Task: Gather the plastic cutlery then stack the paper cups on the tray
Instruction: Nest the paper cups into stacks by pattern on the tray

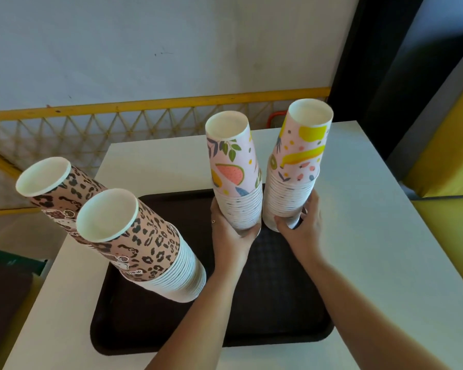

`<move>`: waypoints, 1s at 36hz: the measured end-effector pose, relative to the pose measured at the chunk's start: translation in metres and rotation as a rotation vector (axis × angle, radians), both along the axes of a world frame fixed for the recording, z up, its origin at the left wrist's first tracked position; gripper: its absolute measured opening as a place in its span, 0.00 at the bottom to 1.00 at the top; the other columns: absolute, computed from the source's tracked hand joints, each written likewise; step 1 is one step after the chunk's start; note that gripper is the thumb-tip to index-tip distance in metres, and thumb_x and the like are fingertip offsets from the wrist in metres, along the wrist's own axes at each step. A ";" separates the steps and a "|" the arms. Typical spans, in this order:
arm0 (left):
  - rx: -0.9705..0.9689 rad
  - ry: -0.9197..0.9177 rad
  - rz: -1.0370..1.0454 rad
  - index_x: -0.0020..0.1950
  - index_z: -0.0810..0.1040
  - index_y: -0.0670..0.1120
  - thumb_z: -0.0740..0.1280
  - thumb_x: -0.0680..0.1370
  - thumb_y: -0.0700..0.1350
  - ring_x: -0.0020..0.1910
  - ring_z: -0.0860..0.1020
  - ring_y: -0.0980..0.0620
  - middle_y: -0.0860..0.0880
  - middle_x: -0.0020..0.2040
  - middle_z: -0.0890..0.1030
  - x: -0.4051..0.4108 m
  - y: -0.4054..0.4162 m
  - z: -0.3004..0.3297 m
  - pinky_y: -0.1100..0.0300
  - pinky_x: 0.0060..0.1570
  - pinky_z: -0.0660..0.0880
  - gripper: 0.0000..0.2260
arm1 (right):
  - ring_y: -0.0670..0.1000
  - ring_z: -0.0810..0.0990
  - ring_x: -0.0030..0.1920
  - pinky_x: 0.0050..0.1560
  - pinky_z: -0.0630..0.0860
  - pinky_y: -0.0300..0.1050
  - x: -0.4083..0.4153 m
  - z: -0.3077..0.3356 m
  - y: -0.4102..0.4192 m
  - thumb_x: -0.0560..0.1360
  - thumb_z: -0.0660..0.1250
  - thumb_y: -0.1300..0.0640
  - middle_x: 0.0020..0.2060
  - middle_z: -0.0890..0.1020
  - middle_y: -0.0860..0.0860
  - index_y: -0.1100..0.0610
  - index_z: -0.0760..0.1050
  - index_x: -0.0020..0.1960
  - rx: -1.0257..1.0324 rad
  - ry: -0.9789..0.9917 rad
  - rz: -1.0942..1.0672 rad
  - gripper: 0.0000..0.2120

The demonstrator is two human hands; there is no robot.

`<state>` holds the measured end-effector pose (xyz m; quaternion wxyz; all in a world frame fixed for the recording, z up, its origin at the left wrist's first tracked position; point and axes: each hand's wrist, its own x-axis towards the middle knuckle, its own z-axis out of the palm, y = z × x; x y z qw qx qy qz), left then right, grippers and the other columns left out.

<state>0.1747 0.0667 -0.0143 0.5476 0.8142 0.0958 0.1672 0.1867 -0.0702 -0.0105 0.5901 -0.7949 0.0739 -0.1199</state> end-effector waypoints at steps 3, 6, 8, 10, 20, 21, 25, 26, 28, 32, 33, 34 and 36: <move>-0.003 0.025 0.003 0.70 0.62 0.44 0.81 0.61 0.44 0.62 0.72 0.57 0.53 0.63 0.73 0.003 0.000 -0.001 0.71 0.57 0.70 0.43 | 0.48 0.74 0.60 0.57 0.75 0.50 0.007 0.000 0.000 0.58 0.70 0.46 0.62 0.74 0.51 0.52 0.61 0.69 -0.015 0.011 0.006 0.42; -0.008 0.032 0.004 0.70 0.63 0.44 0.81 0.61 0.43 0.60 0.72 0.58 0.52 0.61 0.73 0.008 -0.001 0.000 0.83 0.50 0.67 0.41 | 0.47 0.73 0.59 0.57 0.74 0.50 0.013 -0.001 0.000 0.60 0.71 0.51 0.63 0.73 0.50 0.51 0.60 0.70 -0.019 0.016 0.020 0.41; -0.010 0.029 0.010 0.69 0.64 0.43 0.80 0.62 0.41 0.60 0.71 0.57 0.51 0.62 0.74 0.011 -0.001 0.000 0.85 0.48 0.65 0.41 | 0.47 0.73 0.59 0.56 0.73 0.47 0.015 -0.002 -0.001 0.59 0.70 0.48 0.63 0.73 0.50 0.51 0.60 0.70 -0.016 0.014 0.027 0.42; -0.004 0.026 0.020 0.69 0.64 0.43 0.80 0.61 0.41 0.61 0.72 0.55 0.49 0.62 0.74 0.015 -0.002 0.001 0.85 0.48 0.65 0.41 | 0.45 0.72 0.58 0.55 0.72 0.43 0.015 -0.003 -0.001 0.58 0.69 0.46 0.63 0.72 0.48 0.51 0.60 0.70 -0.012 0.007 0.032 0.42; 0.053 0.110 0.092 0.76 0.51 0.42 0.76 0.68 0.44 0.74 0.61 0.51 0.43 0.75 0.59 -0.032 -0.016 0.015 0.64 0.69 0.58 0.45 | 0.42 0.67 0.62 0.59 0.66 0.36 -0.009 0.000 -0.005 0.68 0.73 0.62 0.66 0.66 0.50 0.56 0.59 0.71 -0.077 0.008 -0.063 0.36; 0.067 0.075 0.076 0.76 0.53 0.44 0.75 0.69 0.44 0.73 0.62 0.54 0.45 0.75 0.61 -0.047 -0.018 0.017 0.66 0.69 0.58 0.42 | 0.43 0.68 0.62 0.59 0.66 0.37 -0.018 0.002 -0.002 0.69 0.72 0.62 0.65 0.66 0.48 0.55 0.60 0.70 -0.063 0.003 -0.074 0.34; 0.156 -0.077 -0.057 0.68 0.66 0.49 0.67 0.73 0.49 0.67 0.69 0.60 0.53 0.66 0.73 -0.107 -0.010 0.021 0.69 0.67 0.64 0.25 | 0.43 0.70 0.61 0.59 0.65 0.35 -0.052 0.004 0.010 0.71 0.69 0.62 0.61 0.69 0.44 0.49 0.65 0.64 -0.040 -0.011 0.000 0.25; 0.184 -0.083 -0.070 0.66 0.69 0.50 0.65 0.74 0.50 0.65 0.72 0.60 0.55 0.64 0.75 -0.120 -0.005 0.020 0.69 0.66 0.66 0.21 | 0.41 0.70 0.60 0.57 0.64 0.32 -0.060 0.004 0.015 0.72 0.70 0.61 0.61 0.69 0.44 0.47 0.65 0.63 -0.070 0.003 0.035 0.24; 0.198 -0.096 -0.059 0.61 0.73 0.53 0.64 0.75 0.49 0.60 0.75 0.58 0.57 0.58 0.78 -0.144 0.008 0.020 0.69 0.62 0.70 0.15 | 0.38 0.70 0.57 0.51 0.63 0.24 -0.074 0.005 0.026 0.71 0.71 0.60 0.61 0.70 0.43 0.44 0.65 0.61 -0.133 0.036 0.113 0.25; 0.194 -0.086 0.109 0.52 0.74 0.63 0.61 0.72 0.45 0.52 0.77 0.60 0.61 0.49 0.78 -0.173 0.040 0.020 0.75 0.51 0.70 0.14 | 0.39 0.67 0.61 0.54 0.64 0.25 -0.097 0.005 0.052 0.69 0.73 0.58 0.65 0.66 0.43 0.46 0.64 0.66 -0.206 0.136 0.314 0.31; 0.182 -0.072 0.164 0.50 0.73 0.65 0.61 0.71 0.42 0.51 0.77 0.61 0.61 0.48 0.78 -0.177 0.049 0.018 0.76 0.49 0.70 0.17 | 0.39 0.66 0.62 0.55 0.65 0.26 -0.102 0.004 0.059 0.69 0.74 0.58 0.66 0.65 0.42 0.46 0.62 0.68 -0.219 0.149 0.358 0.33; 0.163 -0.053 0.221 0.49 0.73 0.66 0.62 0.70 0.38 0.50 0.77 0.60 0.62 0.48 0.78 -0.179 0.058 0.016 0.75 0.49 0.70 0.21 | 0.39 0.65 0.64 0.56 0.65 0.27 -0.106 0.004 0.067 0.68 0.74 0.58 0.66 0.63 0.41 0.45 0.61 0.69 -0.230 0.151 0.389 0.34; 0.113 -0.009 0.316 0.47 0.72 0.64 0.64 0.69 0.28 0.50 0.77 0.57 0.62 0.47 0.78 -0.180 0.077 0.016 0.73 0.51 0.71 0.27 | 0.38 0.63 0.65 0.60 0.64 0.29 -0.113 0.005 0.081 0.68 0.75 0.56 0.66 0.61 0.38 0.43 0.57 0.70 -0.235 0.148 0.419 0.38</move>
